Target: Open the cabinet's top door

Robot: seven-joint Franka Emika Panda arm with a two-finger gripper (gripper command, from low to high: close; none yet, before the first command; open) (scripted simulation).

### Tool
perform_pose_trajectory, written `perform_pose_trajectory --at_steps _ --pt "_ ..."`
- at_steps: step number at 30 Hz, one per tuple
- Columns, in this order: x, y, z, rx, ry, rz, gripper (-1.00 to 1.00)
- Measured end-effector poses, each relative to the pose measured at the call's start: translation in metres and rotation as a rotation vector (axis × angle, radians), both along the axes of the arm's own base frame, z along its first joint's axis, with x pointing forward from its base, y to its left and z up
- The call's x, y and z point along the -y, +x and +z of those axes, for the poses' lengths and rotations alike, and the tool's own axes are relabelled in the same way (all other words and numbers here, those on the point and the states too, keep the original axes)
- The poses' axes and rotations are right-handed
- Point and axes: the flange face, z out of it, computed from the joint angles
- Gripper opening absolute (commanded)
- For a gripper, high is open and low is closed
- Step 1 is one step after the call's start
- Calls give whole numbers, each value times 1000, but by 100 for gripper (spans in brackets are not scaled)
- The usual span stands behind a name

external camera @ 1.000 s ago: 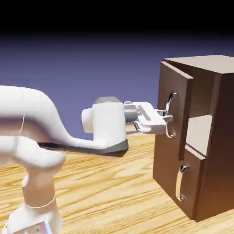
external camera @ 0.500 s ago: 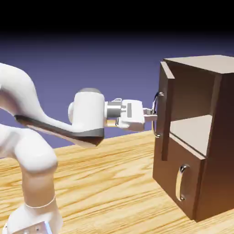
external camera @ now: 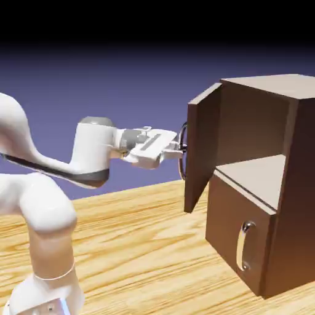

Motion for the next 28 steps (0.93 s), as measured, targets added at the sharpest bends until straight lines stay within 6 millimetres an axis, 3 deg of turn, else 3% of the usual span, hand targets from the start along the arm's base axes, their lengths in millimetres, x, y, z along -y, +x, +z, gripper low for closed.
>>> perform_pose_trajectory --at_steps 7,13,27,28 --pt "-41 -7 0 0 0 -150 -100" --pt "-89 -8 0 0 0 -323 -100" --pt "-191 20 0 0 -1 -703 -100" --pt "-196 23 0 0 -1 -724 100"
